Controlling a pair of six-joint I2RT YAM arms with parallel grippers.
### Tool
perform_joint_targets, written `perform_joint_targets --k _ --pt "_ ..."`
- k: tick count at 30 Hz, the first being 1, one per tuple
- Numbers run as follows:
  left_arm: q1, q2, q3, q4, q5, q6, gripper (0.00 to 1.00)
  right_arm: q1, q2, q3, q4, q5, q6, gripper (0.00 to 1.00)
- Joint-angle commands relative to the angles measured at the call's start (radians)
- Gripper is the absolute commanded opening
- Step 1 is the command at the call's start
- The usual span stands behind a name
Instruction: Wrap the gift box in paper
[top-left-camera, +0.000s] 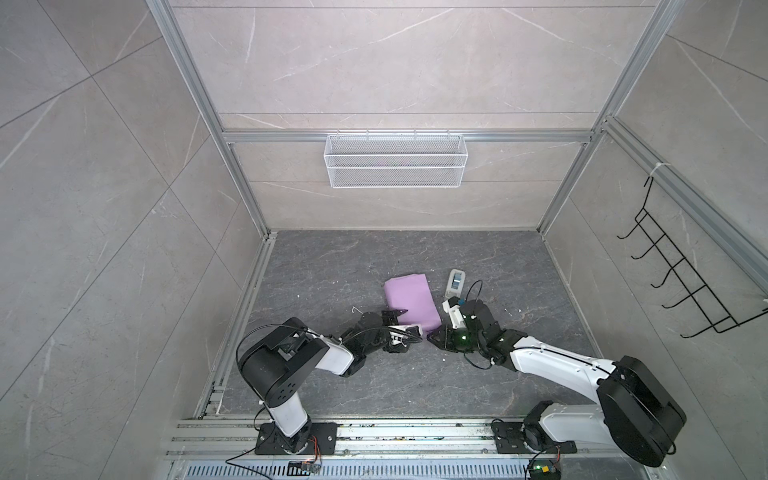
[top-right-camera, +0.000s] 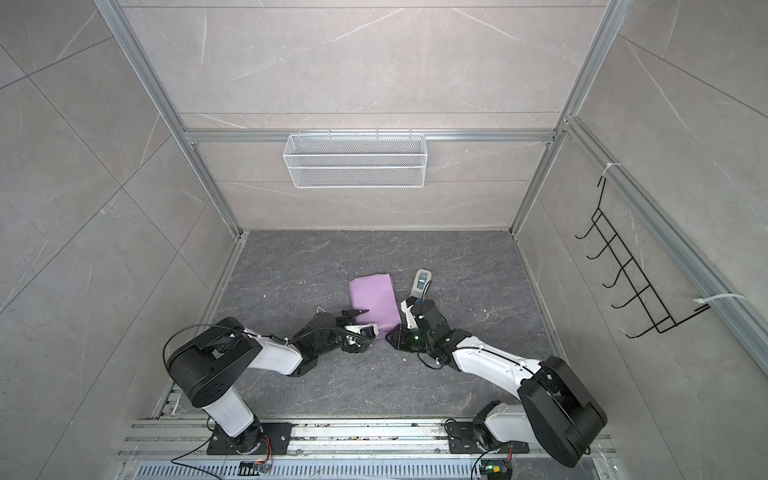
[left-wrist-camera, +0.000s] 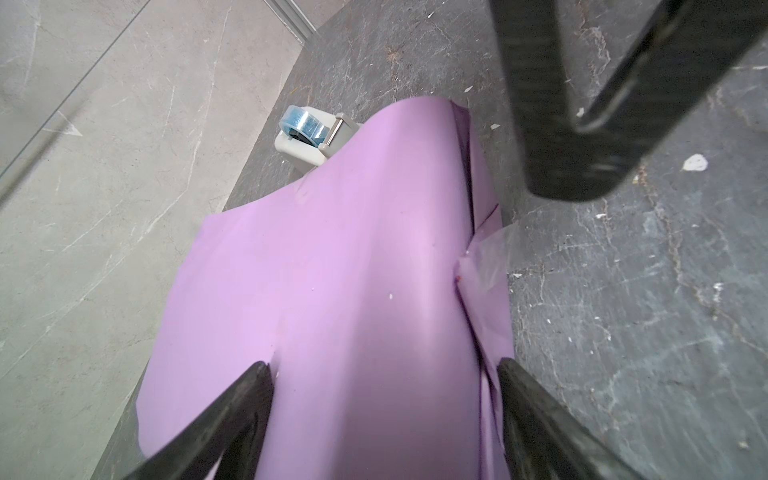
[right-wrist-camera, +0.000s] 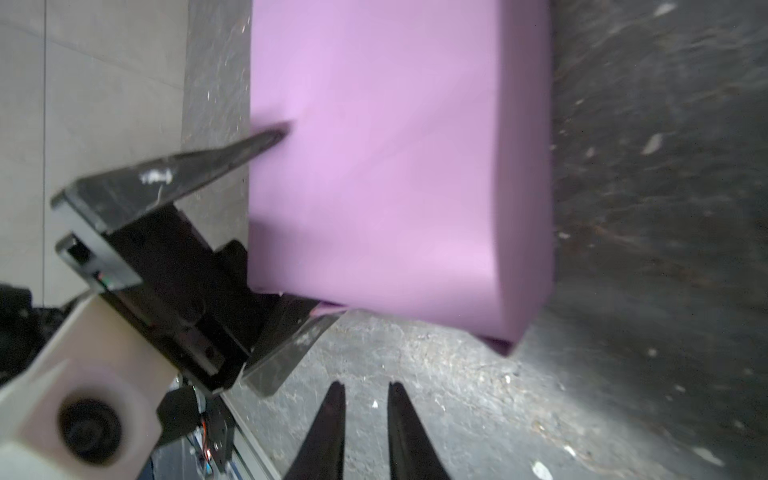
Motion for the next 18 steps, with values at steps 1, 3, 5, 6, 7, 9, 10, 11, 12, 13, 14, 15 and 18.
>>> perform_joint_targets --k 1,3,5,6,7,9,10,11,12,13,14,15,18 --pt "0.011 0.022 0.008 -0.03 -0.011 -0.034 0.84 0.022 0.048 0.04 0.042 -0.004 -0.007 0.12" --pt "0.01 0.022 0.009 -0.03 -0.012 -0.034 0.84 0.027 0.076 0.051 0.064 -0.006 0.001 0.09" --pt "0.01 0.022 0.009 -0.031 -0.012 -0.034 0.84 0.033 0.098 0.061 0.087 -0.008 0.012 0.07" --pt "0.011 0.021 0.008 -0.031 -0.012 -0.034 0.84 0.035 0.11 0.068 0.092 -0.008 0.015 0.06" --pt "0.011 0.022 0.009 -0.03 -0.012 -0.034 0.84 0.038 0.123 0.074 0.102 -0.01 0.018 0.06" --pt "0.01 0.021 0.008 -0.031 -0.011 -0.034 0.84 0.04 0.143 0.081 0.119 -0.014 0.026 0.05" --pt "0.01 0.022 0.008 -0.03 -0.012 -0.034 0.84 0.039 0.153 0.085 0.125 -0.015 0.029 0.05" --pt "0.011 0.02 0.009 -0.03 -0.011 -0.035 0.84 0.04 0.16 0.09 0.125 -0.015 0.029 0.05" --pt "0.011 0.021 0.008 -0.031 -0.012 -0.034 0.84 0.04 0.164 0.095 0.128 -0.011 0.03 0.05" --pt "0.01 0.02 0.008 -0.03 -0.012 -0.034 0.84 0.04 0.169 0.098 0.131 -0.01 0.032 0.05" --pt "0.011 0.021 0.009 -0.029 -0.012 -0.034 0.84 0.04 0.171 0.101 0.133 -0.008 0.032 0.05" --pt "0.01 0.022 0.009 -0.03 -0.01 -0.035 0.84 0.04 0.171 0.105 0.133 -0.004 0.035 0.04" --pt "0.01 0.021 0.008 -0.03 -0.008 -0.037 0.84 0.039 0.168 0.106 0.137 0.003 0.04 0.03"
